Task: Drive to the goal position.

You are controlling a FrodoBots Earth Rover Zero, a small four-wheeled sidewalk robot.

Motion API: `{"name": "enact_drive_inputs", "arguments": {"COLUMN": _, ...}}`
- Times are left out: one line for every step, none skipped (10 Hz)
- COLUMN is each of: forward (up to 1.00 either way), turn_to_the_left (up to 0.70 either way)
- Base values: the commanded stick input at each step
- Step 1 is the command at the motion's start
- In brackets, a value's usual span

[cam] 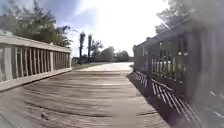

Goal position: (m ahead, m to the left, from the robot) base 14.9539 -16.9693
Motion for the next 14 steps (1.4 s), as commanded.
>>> {"name": "enact_drive_inputs", "arguments": {"forward": 0.85, "turn_to_the_left": 0.0}}
{"name": "enact_drive_inputs", "arguments": {"forward": 0.85, "turn_to_the_left": 0.0}}
{"name": "enact_drive_inputs", "arguments": {"forward": 0.85, "turn_to_the_left": 0.0}}
{"name": "enact_drive_inputs", "arguments": {"forward": 0.85, "turn_to_the_left": 0.0}}
{"name": "enact_drive_inputs", "arguments": {"forward": 0.85, "turn_to_the_left": 0.0}}
{"name": "enact_drive_inputs", "arguments": {"forward": 0.85, "turn_to_the_left": 0.0}}
{"name": "enact_drive_inputs", "arguments": {"forward": 0.85, "turn_to_the_left": 0.0}}
{"name": "enact_drive_inputs", "arguments": {"forward": 0.85, "turn_to_the_left": 0.0}}
{"name": "enact_drive_inputs", "arguments": {"forward": 0.85, "turn_to_the_left": 0.0}}
{"name": "enact_drive_inputs", "arguments": {"forward": 0.85, "turn_to_the_left": 0.0}}
{"name": "enact_drive_inputs", "arguments": {"forward": 0.85, "turn_to_the_left": 0.0}}
{"name": "enact_drive_inputs", "arguments": {"forward": 0.85, "turn_to_the_left": 0.0}}
{"name": "enact_drive_inputs", "arguments": {"forward": 0.85, "turn_to_the_left": 0.0}}
{"name": "enact_drive_inputs", "arguments": {"forward": 0.85, "turn_to_the_left": 0.0}}
